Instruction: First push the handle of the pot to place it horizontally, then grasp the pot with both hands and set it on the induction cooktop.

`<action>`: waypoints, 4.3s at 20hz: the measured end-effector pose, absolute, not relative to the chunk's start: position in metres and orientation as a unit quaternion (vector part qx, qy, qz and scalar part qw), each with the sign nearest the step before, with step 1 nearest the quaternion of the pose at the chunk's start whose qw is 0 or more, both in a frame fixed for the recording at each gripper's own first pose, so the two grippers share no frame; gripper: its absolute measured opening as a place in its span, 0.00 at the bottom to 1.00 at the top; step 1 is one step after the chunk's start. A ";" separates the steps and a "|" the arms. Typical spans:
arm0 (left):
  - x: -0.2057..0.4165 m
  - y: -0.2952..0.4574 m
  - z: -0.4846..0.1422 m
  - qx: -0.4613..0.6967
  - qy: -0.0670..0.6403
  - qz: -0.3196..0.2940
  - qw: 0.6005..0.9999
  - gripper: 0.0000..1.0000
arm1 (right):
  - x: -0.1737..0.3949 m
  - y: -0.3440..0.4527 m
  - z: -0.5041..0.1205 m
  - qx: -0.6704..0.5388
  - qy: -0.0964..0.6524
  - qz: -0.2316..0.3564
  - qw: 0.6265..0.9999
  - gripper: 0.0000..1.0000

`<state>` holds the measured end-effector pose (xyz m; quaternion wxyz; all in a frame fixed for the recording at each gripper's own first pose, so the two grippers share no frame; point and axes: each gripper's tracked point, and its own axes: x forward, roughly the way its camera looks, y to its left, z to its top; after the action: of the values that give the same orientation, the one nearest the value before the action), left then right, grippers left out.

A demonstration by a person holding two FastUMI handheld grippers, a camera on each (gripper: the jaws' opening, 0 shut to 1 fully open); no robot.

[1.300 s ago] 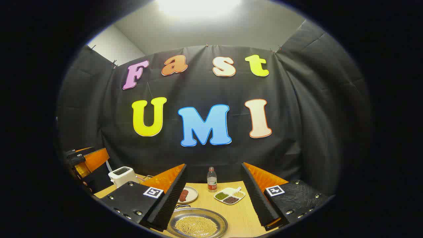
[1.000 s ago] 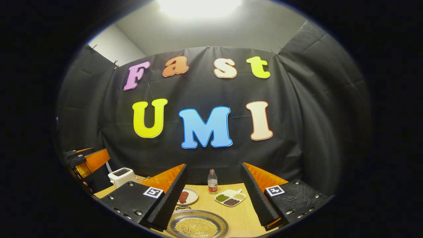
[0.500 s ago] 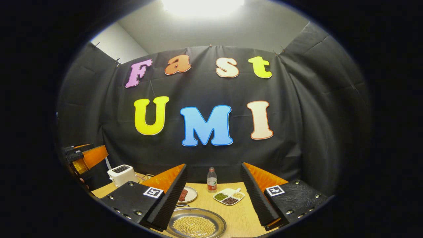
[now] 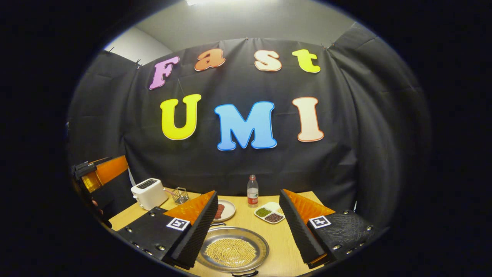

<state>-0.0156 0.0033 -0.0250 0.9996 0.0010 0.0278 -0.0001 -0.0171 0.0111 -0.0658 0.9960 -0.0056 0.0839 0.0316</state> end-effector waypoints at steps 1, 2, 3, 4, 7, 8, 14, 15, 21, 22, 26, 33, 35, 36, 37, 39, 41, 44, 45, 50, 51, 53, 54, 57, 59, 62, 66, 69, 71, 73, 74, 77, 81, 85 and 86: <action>-0.017 0.003 -0.028 0.001 0.032 -0.001 0.999 0.98 | -0.019 0.013 -0.078 -0.005 0.098 0.037 0.995 0.97; -0.017 0.002 -0.030 0.002 0.035 -0.001 0.999 0.96 | -0.021 0.015 -0.091 -0.007 0.115 0.045 0.992 0.97; -0.016 0.003 -0.034 0.002 0.039 0.000 0.999 0.95 | -0.024 0.016 -0.101 -0.008 0.130 0.051 0.990 0.97; -0.016 0.004 -0.037 0.003 0.043 -0.001 0.999 0.95 | -0.027 0.019 -0.111 -0.008 0.144 0.059 0.988 0.97; -0.016 0.005 -0.047 0.004 0.053 0.001 0.999 0.96 | -0.037 0.024 -0.144 -0.012 0.189 0.076 0.979 0.97; -0.015 0.004 -0.050 0.003 0.057 0.001 0.998 0.96 | -0.040 0.026 -0.155 -0.013 0.205 0.082 0.975 0.97; -0.017 0.004 -0.062 0.006 0.071 0.003 0.997 0.96 | -0.060 0.037 -0.220 -0.015 0.302 0.113 0.947 0.54; -0.019 0.005 -0.065 0.008 0.073 0.004 0.997 0.96 | -0.064 0.040 -0.229 -0.010 0.321 0.118 0.940 0.50; -0.028 0.017 -0.075 0.012 0.086 0.021 0.996 0.98 | -0.095 0.052 -0.292 0.013 0.445 0.137 0.885 0.09; -0.030 0.020 -0.076 0.012 0.088 0.024 0.996 0.96 | -0.102 0.059 -0.302 0.020 0.464 0.153 0.872 0.07; -0.037 0.032 -0.077 0.017 0.093 0.041 0.995 0.98 | -0.113 0.060 -0.334 0.001 0.508 0.162 0.846 0.01; -0.045 0.048 -0.078 0.018 0.097 0.066 0.993 0.95 | -0.124 0.064 -0.368 0.001 0.556 0.169 0.814 0.00; -0.045 0.049 -0.079 0.019 0.100 0.071 0.992 0.96 | -0.122 0.063 -0.375 -0.003 0.558 0.163 0.813 0.00; -0.043 0.049 -0.077 0.019 0.100 0.073 0.992 0.96 | -0.122 0.061 -0.379 -0.004 0.561 0.161 0.812 0.00; -0.044 0.049 -0.078 0.019 0.100 0.073 0.992 0.96 | -0.121 0.061 -0.382 0.001 0.563 0.161 0.811 0.00; -0.042 0.047 -0.077 0.022 0.099 0.073 0.992 0.95 | -0.121 0.059 -0.383 0.010 0.566 0.159 0.809 0.01; -0.040 0.042 -0.078 0.022 0.100 0.070 0.992 0.96 | -0.120 0.056 -0.385 0.007 0.565 0.154 0.810 0.00; -0.035 0.034 -0.075 0.023 0.099 0.063 0.993 0.96 | -0.114 0.042 -0.386 0.007 0.563 0.137 0.815 0.00; -0.034 0.031 -0.077 0.023 0.098 0.060 0.993 0.96 | -0.111 0.035 -0.386 0.005 0.563 0.130 0.817 0.01; -0.027 0.018 -0.071 0.022 0.092 0.047 0.994 0.95 | -0.103 0.006 -0.385 0.006 0.554 0.096 0.827 0.00; -0.026 0.016 -0.069 0.023 0.090 0.045 0.995 0.95 | -0.101 0.002 -0.385 0.005 0.553 0.091 0.828 0.00; -0.025 0.012 -0.069 0.024 0.089 0.042 0.995 0.95 | -0.099 -0.008 -0.386 0.004 0.550 0.082 0.831 0.01; -0.024 0.011 -0.070 0.025 0.090 0.041 0.995 0.96 | -0.097 -0.014 -0.386 0.002 0.550 0.075 0.832 0.01; -0.023 0.009 -0.070 0.019 0.094 0.039 0.995 0.95 | -0.090 -0.030 -0.386 0.001 0.547 0.053 0.836 0.00; -0.023 0.008 -0.070 0.018 0.092 0.040 0.995 0.95 | -0.085 -0.041 -0.386 0.000 0.544 0.044 0.838 0.00; -0.020 0.006 -0.070 0.021 0.093 0.038 0.995 0.95 | -0.077 -0.056 -0.387 -0.010 0.539 0.034 0.841 0.00; -0.019 -0.001 -0.070 0.014 0.095 0.036 0.995 0.95 | -0.063 -0.075 -0.386 -0.050 0.534 0.034 0.843 0.01; -0.016 -0.005 -0.072 0.016 0.097 0.035 0.995 0.95 | -0.052 -0.086 -0.387 -0.067 0.529 0.032 0.845 0.00; -0.016 -0.011 -0.076 0.013 0.100 0.031 0.994 0.95 | -0.046 -0.093 -0.388 -0.064 0.528 0.025 0.846 0.01; -0.014 -0.014 -0.079 0.007 0.105 0.031 0.994 0.95 | -0.040 -0.098 -0.391 -0.054 0.528 0.019 0.847 0.01; -0.013 -0.015 -0.081 0.006 0.107 0.033 0.994 0.96 | -0.037 -0.101 -0.391 -0.048 0.527 0.017 0.848 0.01; -0.008 -0.021 -0.083 0.002 0.110 0.036 0.993 0.96 | -0.026 -0.109 -0.391 -0.042 0.524 0.017 0.850 0.01; 0.000 -0.031 -0.089 -0.001 0.114 0.042 0.993 0.95 | -0.011 -0.118 -0.391 -0.045 0.520 0.023 0.853 0.01; 0.008 -0.042 -0.101 0.006 0.129 0.039 0.991 0.96 | 0.001 -0.127 -0.390 -0.058 0.511 0.033 0.857 0.00; 0.007 -0.044 -0.106 0.008 0.134 0.039 0.990 0.96 | 0.003 -0.127 -0.390 -0.060 0.509 0.036 0.858 0.01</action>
<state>0.0074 -0.0445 -0.1057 0.9901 0.0076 0.1343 0.0395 0.0026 -0.1275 -0.3900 0.8581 -0.0600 0.5087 0.0362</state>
